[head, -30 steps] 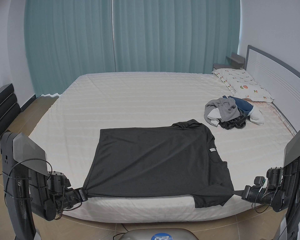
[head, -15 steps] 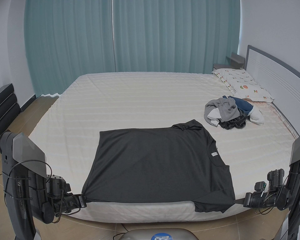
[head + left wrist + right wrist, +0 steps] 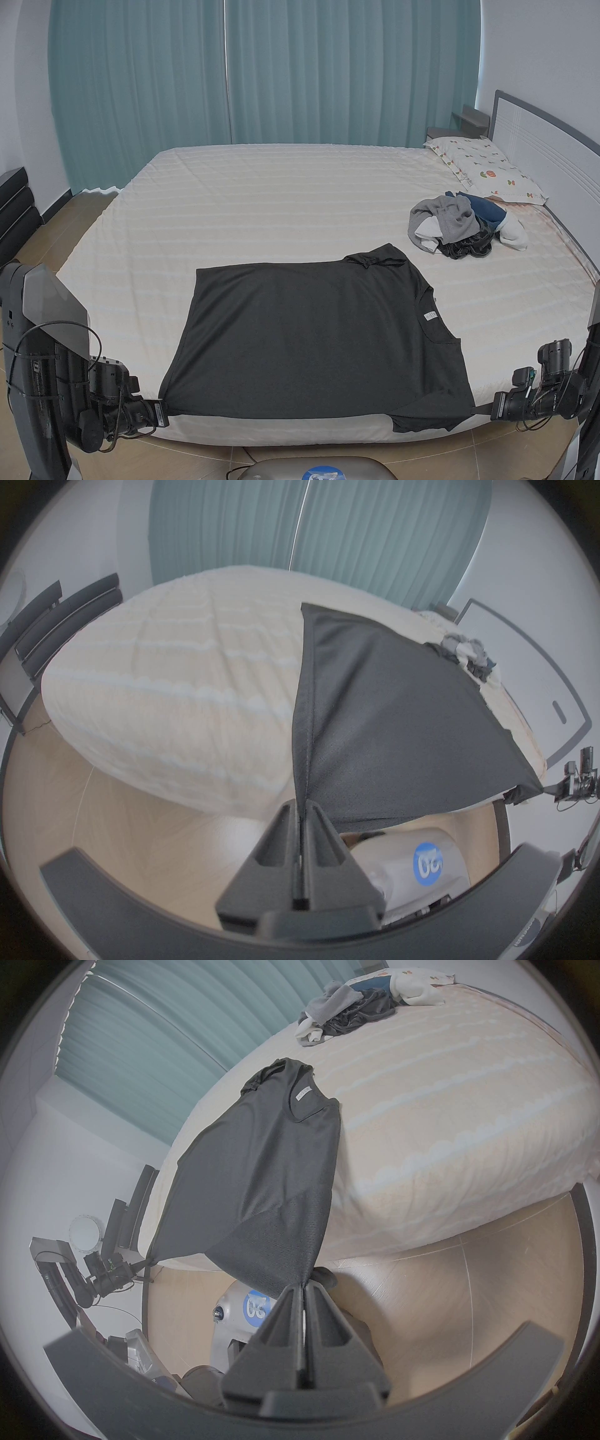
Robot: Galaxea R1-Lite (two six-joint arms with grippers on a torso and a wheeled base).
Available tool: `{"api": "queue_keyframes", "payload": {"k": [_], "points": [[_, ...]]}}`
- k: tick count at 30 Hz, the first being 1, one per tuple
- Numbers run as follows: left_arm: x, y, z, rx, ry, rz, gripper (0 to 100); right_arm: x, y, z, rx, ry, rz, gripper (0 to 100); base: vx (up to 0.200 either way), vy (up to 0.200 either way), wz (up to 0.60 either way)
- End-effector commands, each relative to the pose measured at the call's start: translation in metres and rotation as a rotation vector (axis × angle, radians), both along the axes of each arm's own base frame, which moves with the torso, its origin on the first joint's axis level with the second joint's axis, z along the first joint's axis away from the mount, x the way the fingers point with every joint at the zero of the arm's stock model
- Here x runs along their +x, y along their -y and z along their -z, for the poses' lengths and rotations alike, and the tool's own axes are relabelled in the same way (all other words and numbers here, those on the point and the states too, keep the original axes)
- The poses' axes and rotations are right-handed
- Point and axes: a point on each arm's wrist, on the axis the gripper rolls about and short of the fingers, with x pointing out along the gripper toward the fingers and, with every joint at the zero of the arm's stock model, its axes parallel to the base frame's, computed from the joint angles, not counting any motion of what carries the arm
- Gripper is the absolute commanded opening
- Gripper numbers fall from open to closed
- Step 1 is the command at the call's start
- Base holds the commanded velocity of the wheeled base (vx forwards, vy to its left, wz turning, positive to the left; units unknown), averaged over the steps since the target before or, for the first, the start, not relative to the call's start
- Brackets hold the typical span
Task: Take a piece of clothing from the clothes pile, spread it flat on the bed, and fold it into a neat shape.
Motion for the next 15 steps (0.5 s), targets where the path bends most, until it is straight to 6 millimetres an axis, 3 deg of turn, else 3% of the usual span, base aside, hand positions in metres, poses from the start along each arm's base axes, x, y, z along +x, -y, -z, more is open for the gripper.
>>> {"api": "queue_keyframes", "payload": {"k": [1,15], "points": [[-0.01,0.0,-0.008,0.015,-0.042,0.015,0,-0.008,0.002,-0.006,-0.01,-0.002,0.004,0,0.0,0.0,0.0],[-0.026,-0.001,-0.019,0.074,-0.139,0.084,0,-0.032,0.001,-0.021,-0.061,-0.048,-0.08,0,0.0,0.0,0.0]]}}
